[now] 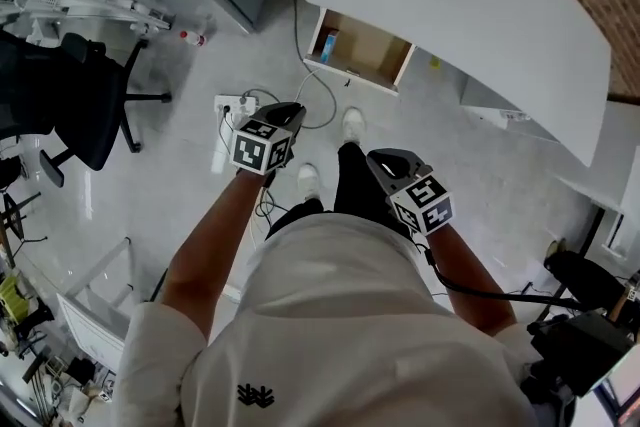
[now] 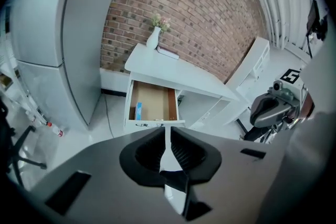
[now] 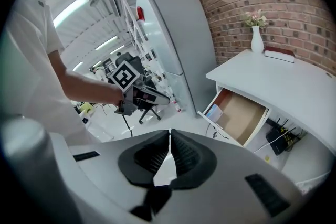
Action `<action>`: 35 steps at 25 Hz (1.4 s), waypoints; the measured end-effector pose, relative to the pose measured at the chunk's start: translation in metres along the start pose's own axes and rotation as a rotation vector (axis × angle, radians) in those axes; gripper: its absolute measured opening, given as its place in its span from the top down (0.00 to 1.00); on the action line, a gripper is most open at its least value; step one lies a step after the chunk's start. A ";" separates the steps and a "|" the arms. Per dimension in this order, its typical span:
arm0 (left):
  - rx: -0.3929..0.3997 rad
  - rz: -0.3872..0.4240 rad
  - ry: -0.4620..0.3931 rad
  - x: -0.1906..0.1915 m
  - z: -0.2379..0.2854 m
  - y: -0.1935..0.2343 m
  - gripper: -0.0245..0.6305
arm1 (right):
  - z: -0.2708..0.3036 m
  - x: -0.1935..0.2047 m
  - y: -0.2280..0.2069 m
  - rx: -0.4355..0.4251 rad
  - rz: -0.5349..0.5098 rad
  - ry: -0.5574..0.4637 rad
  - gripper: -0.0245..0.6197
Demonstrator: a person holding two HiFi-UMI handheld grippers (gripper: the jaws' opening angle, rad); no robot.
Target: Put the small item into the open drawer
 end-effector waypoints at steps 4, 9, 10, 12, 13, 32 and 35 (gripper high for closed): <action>0.054 -0.005 -0.011 0.005 -0.053 -0.026 0.91 | -0.010 -0.002 0.037 0.010 -0.003 -0.026 0.91; 0.101 -0.003 -0.038 0.006 -0.111 -0.056 0.92 | -0.026 -0.005 0.075 0.028 -0.031 -0.053 0.91; 0.110 -0.003 -0.046 0.006 -0.121 -0.061 0.92 | -0.029 -0.005 0.082 0.032 -0.036 -0.057 0.91; 0.130 0.004 -0.061 0.005 -0.138 -0.071 0.92 | -0.035 -0.005 0.094 0.037 -0.046 -0.063 0.91; 0.140 0.010 -0.066 0.004 -0.145 -0.075 0.92 | -0.037 -0.005 0.100 0.037 -0.050 -0.065 0.91; 0.171 0.005 -0.133 0.032 -0.236 -0.110 0.92 | -0.060 0.004 0.183 0.017 -0.104 -0.085 0.91; 0.175 0.000 -0.139 0.035 -0.243 -0.114 0.92 | -0.064 0.004 0.190 0.015 -0.112 -0.084 0.91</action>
Point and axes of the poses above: the fingertips, and each gripper's own axes: z forward along the fingers, y to its left, x out of its underside, the point moved 6 cm from there along -z, backward along the fingers, and after that the axes turned 15 degrees about -y, right-handed, at the moved point
